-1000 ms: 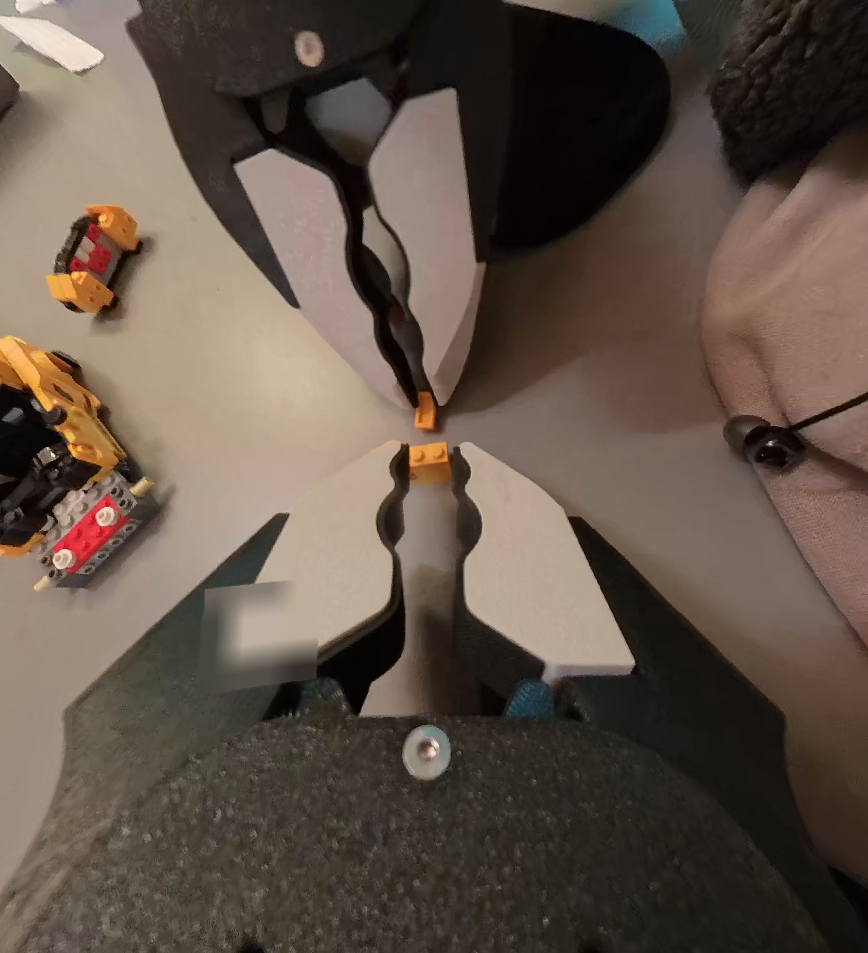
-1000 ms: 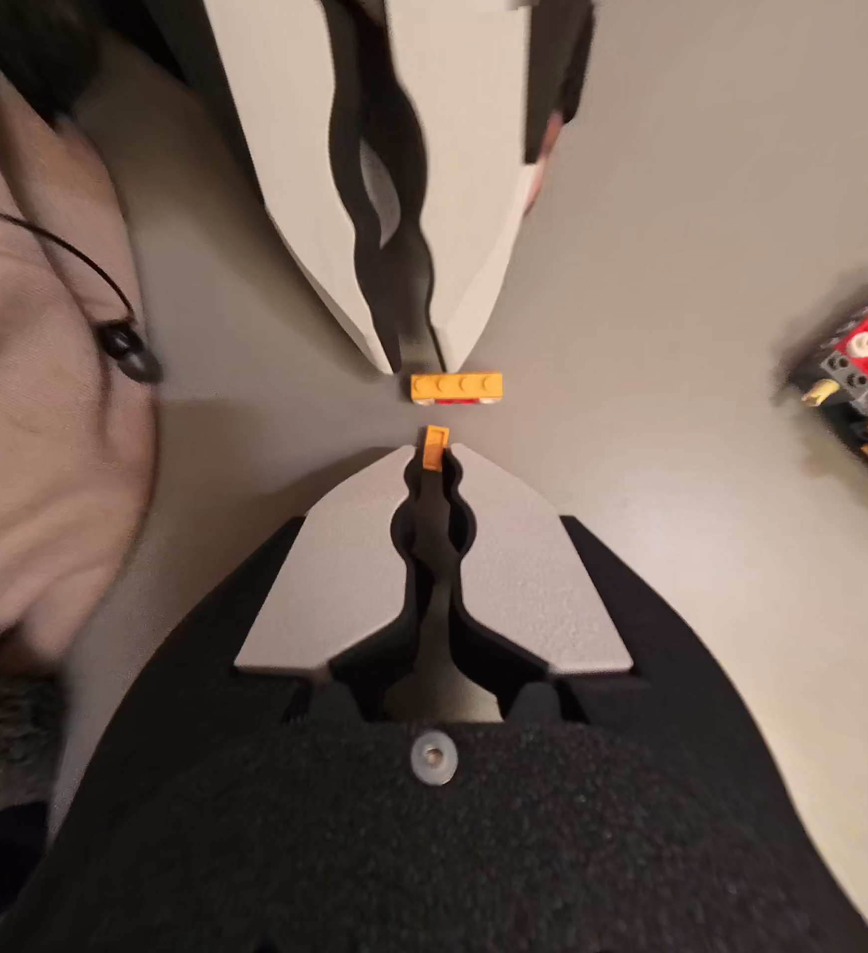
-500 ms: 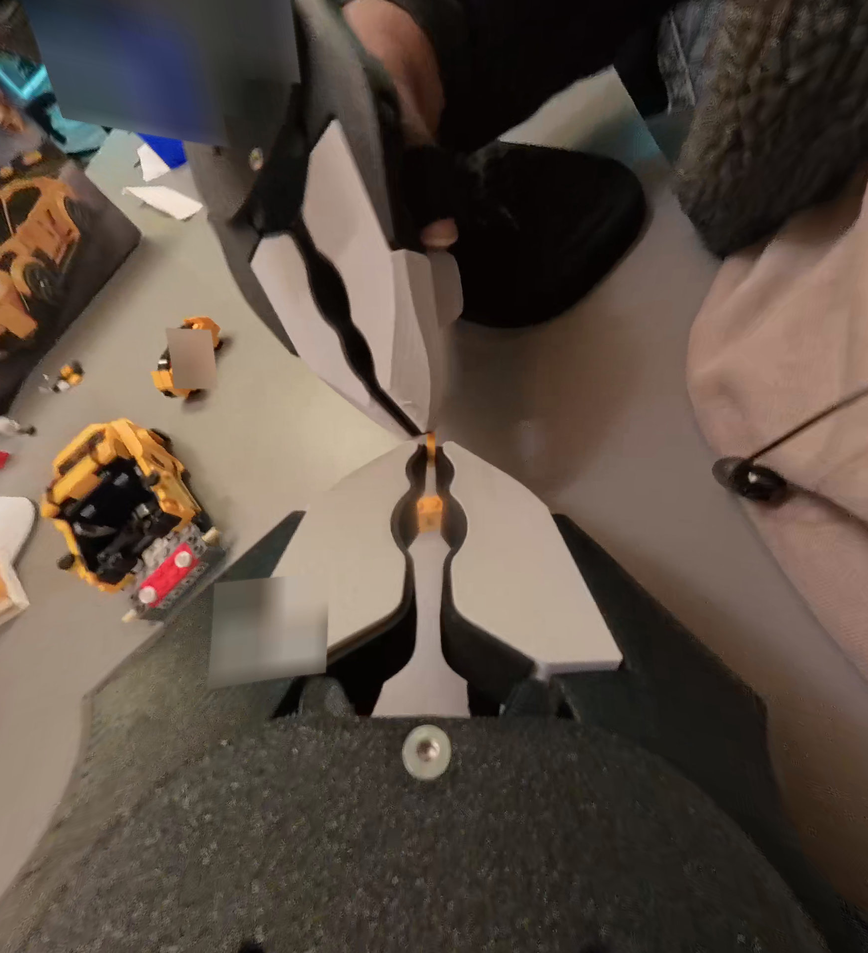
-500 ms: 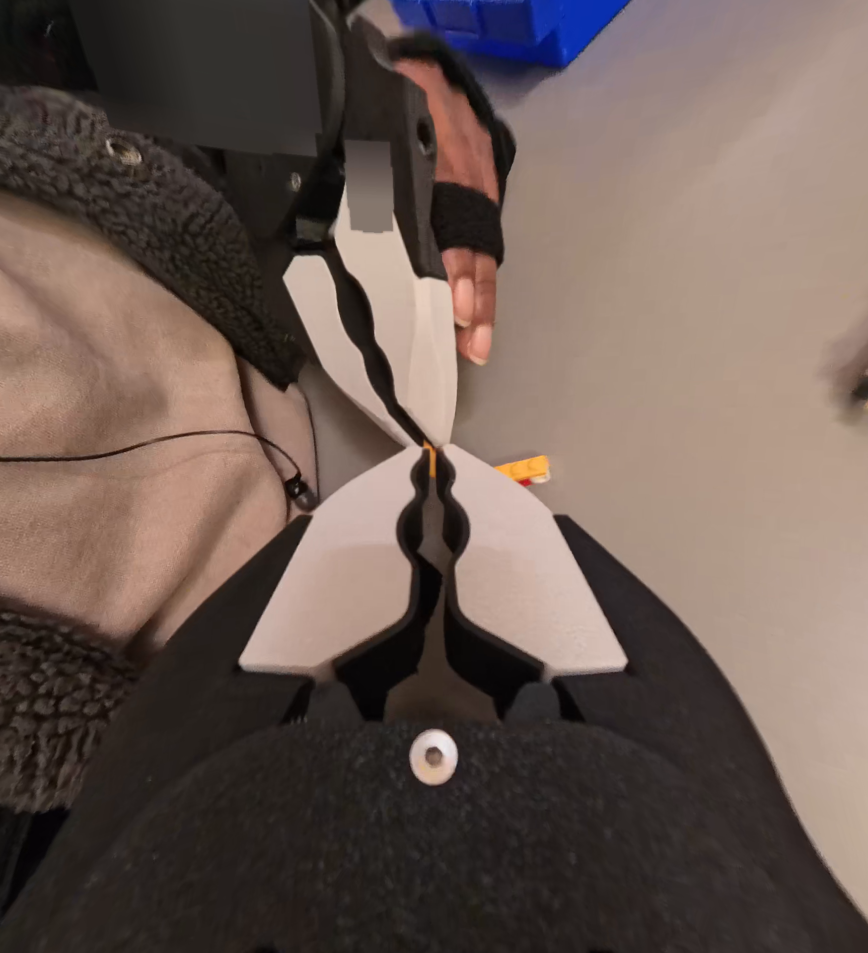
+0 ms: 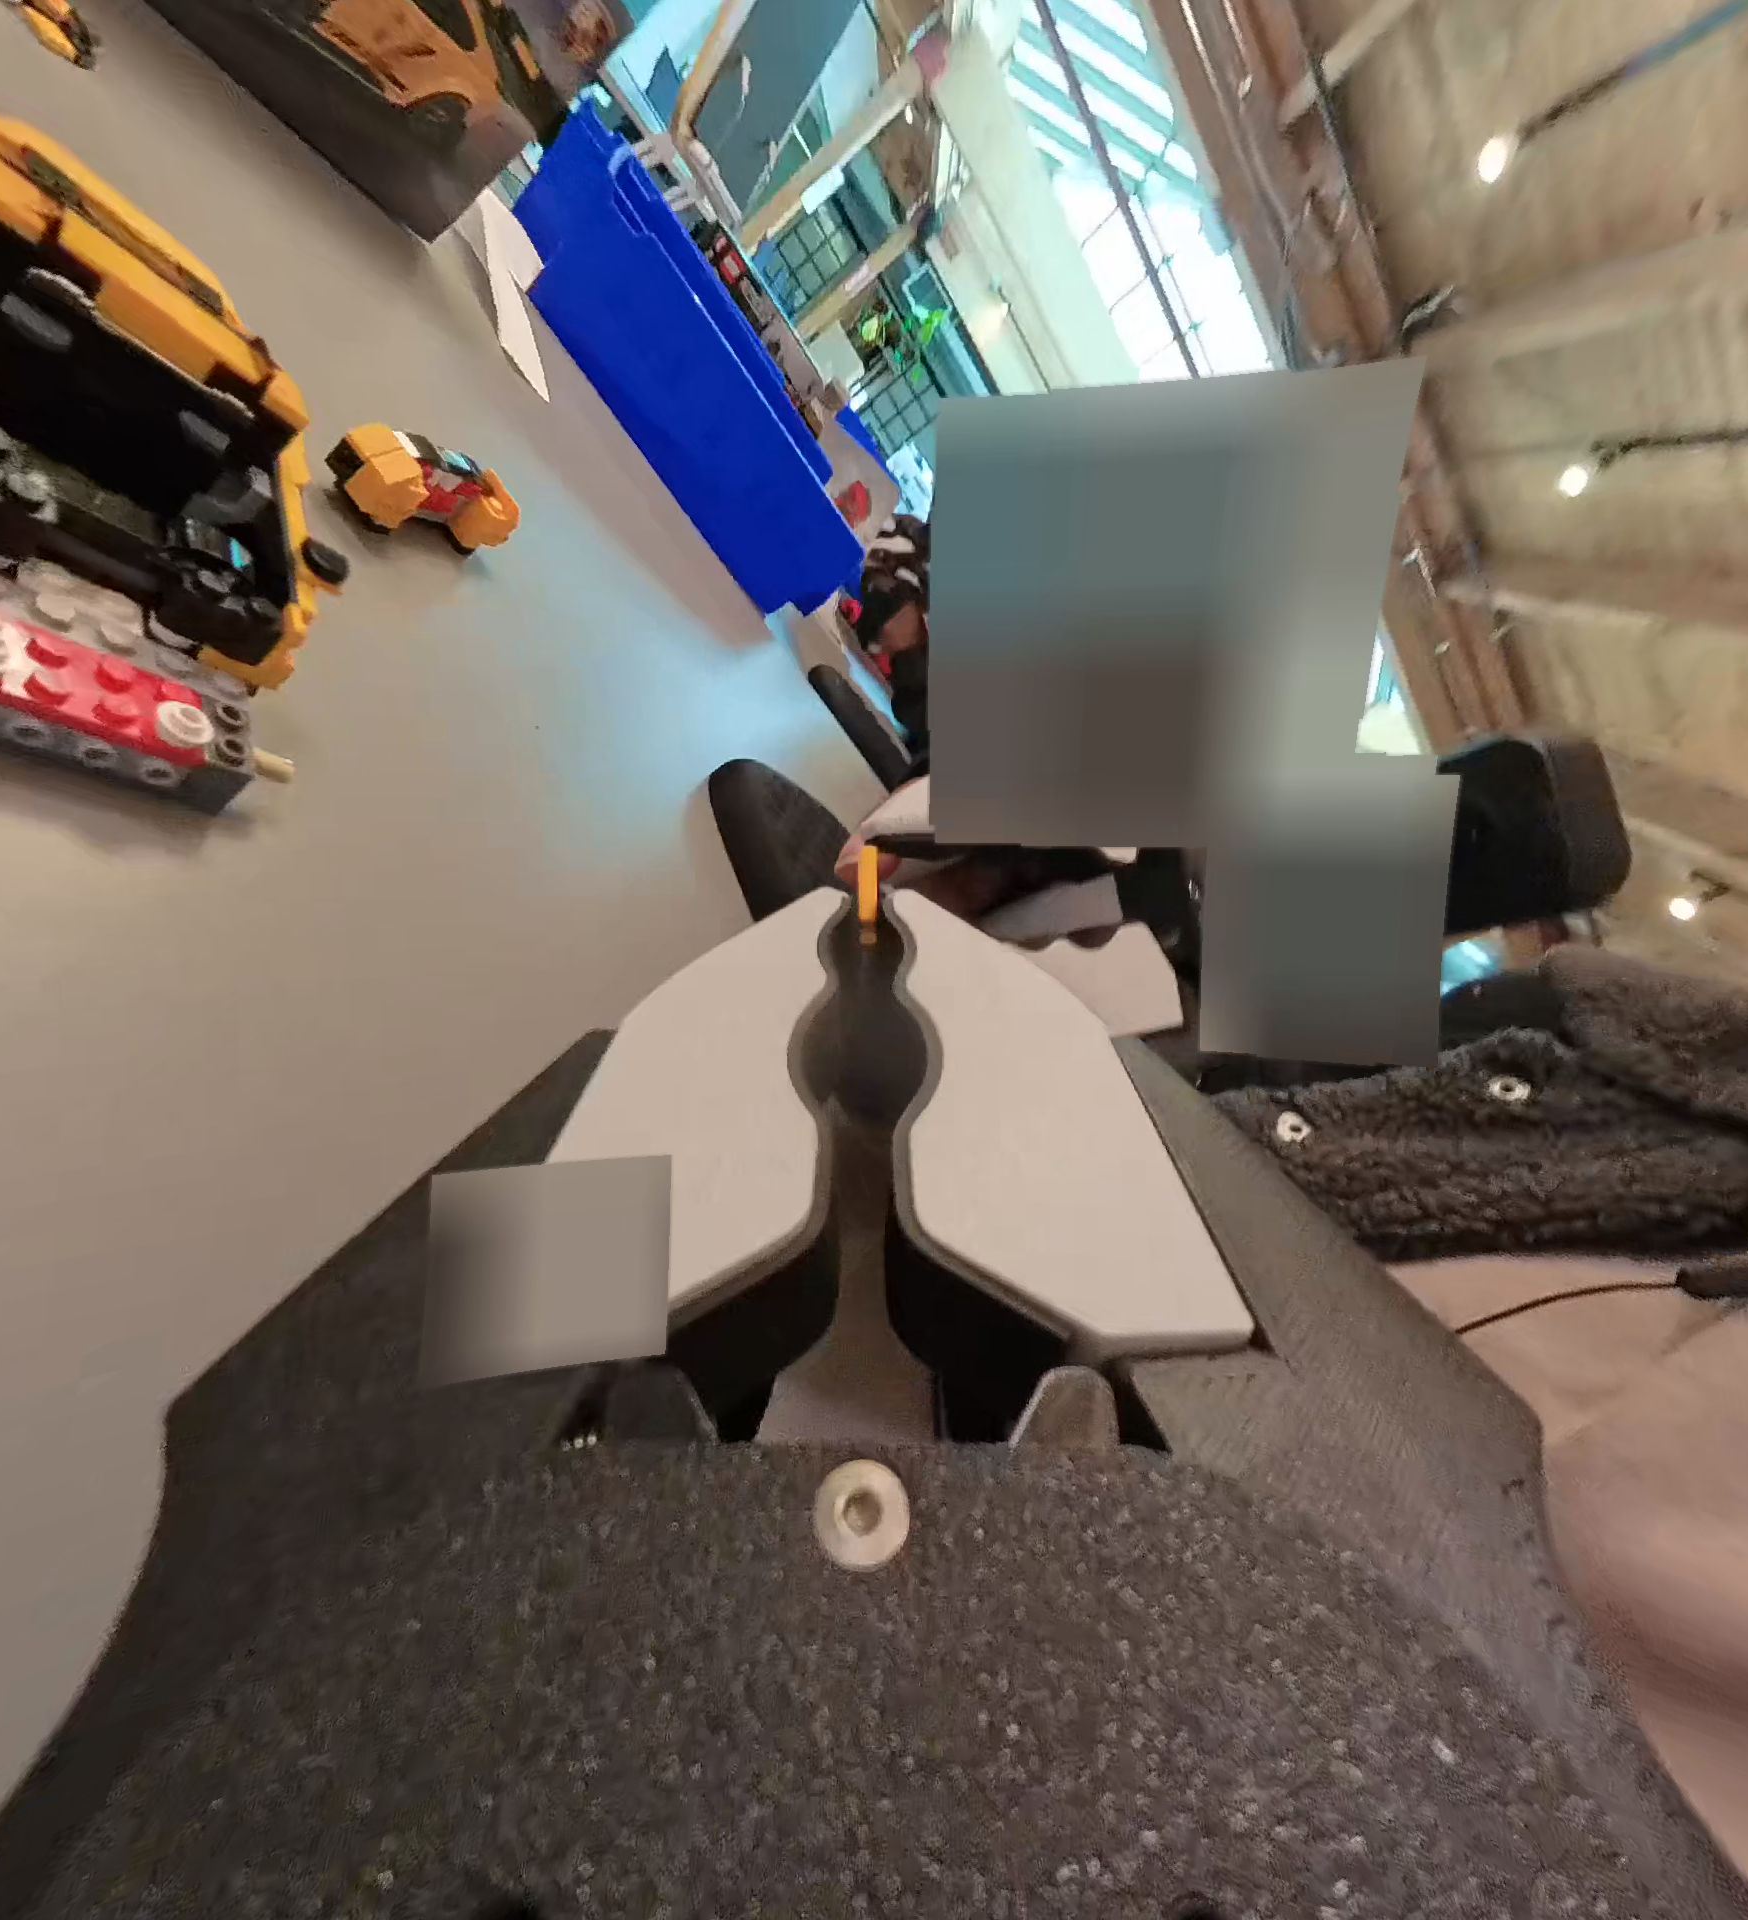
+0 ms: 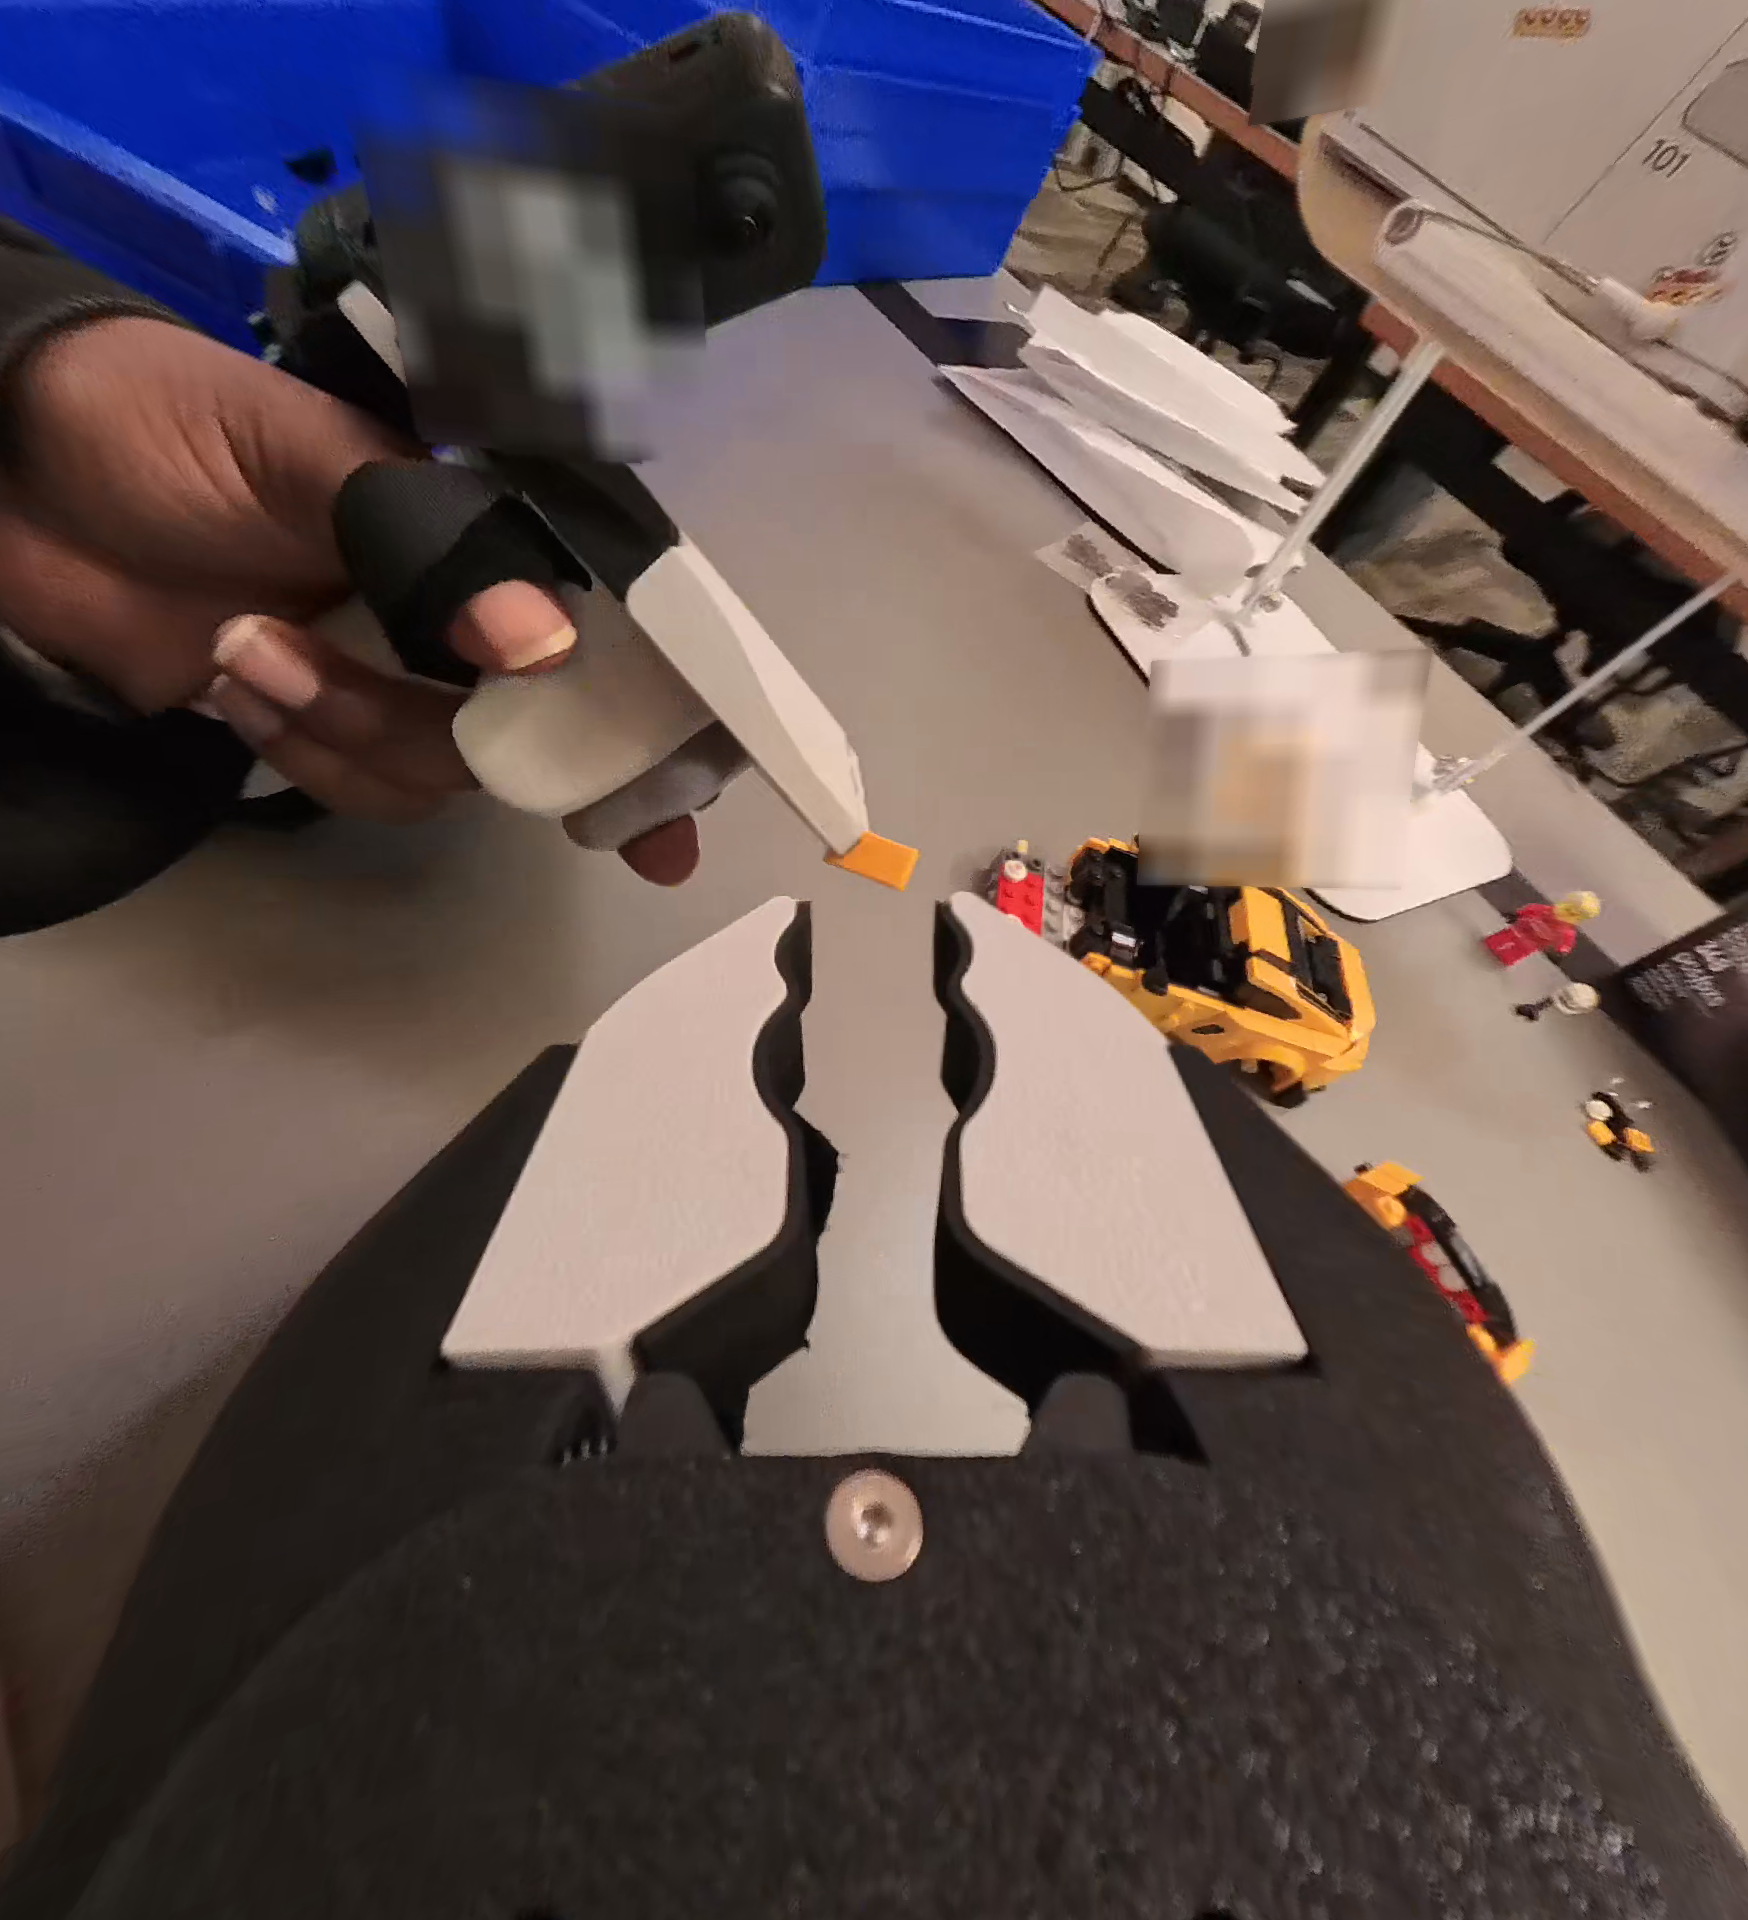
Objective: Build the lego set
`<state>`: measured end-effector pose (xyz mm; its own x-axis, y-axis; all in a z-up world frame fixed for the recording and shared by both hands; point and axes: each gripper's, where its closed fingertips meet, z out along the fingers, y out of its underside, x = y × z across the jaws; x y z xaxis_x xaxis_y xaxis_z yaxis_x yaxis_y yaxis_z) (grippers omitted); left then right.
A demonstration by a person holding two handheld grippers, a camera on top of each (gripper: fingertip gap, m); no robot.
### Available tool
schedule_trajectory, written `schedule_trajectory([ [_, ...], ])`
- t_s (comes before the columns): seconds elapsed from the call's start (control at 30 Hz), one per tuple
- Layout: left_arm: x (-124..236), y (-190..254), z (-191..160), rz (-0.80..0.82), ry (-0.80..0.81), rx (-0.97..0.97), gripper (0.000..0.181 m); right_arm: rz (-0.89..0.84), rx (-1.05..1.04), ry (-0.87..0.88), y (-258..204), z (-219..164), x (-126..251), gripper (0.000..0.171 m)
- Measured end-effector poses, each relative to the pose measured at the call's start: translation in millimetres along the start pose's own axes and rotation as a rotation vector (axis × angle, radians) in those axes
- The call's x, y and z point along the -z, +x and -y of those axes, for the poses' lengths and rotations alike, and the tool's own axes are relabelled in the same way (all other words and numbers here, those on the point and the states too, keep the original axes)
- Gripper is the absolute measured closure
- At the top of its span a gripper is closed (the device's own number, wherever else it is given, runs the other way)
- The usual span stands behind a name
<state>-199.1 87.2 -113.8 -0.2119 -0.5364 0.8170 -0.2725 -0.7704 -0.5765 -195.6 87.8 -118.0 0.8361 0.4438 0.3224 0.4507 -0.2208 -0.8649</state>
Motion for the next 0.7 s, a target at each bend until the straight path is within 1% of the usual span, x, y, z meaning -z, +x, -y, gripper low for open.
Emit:
schedule_trajectory([
  [0.1,1.4,-0.3,3.0,-0.001,0.034,0.035,0.178,-0.048,0.031,-0.022,-1.4,1.3,-5.4,0.148],
  [0.2,1.0,0.6,2.9,-0.001,0.046,0.048,0.178,-0.061,0.021,-0.029,-1.6,4.7,-8.0,0.149],
  [0.3,0.5,-0.6,2.3,0.008,0.052,0.052,0.178,-0.078,0.02,-0.041,0.3,5.8,-9.8,0.154],
  [0.47,1.2,-4.1,2.3,0.024,0.054,0.056,0.178,-0.054,0.014,-0.057,0.4,4.1,-13.4,0.155],
  [0.53,1.3,-4.9,0.5,0.029,0.028,0.03,0.178,0.018,0.02,-0.056,-1.6,2.9,-13.8,0.155],
  [0.57,1.4,-5.3,-0.7,0.038,0.005,-0.006,0.172,0.084,0.038,-0.055,-4.8,2.1,-13.3,0.155],
  [0.6,2.2,-7.2,-1.0,0.061,-0.017,-0.053,0.166,0.169,0.065,-0.077,-10.1,-2.1,-12.3,0.155],
  [0.63,4.0,-9.1,-0.9,0.084,-0.04,-0.107,0.165,0.248,0.1,-0.114,-14.2,-9.2,-11.0,0.155],
  [0.7,8.2,-14.0,-2.4,0.128,-0.098,-0.215,0.168,0.427,0.181,-0.199,-26.9,-26.9,-4.4,0.155],
])
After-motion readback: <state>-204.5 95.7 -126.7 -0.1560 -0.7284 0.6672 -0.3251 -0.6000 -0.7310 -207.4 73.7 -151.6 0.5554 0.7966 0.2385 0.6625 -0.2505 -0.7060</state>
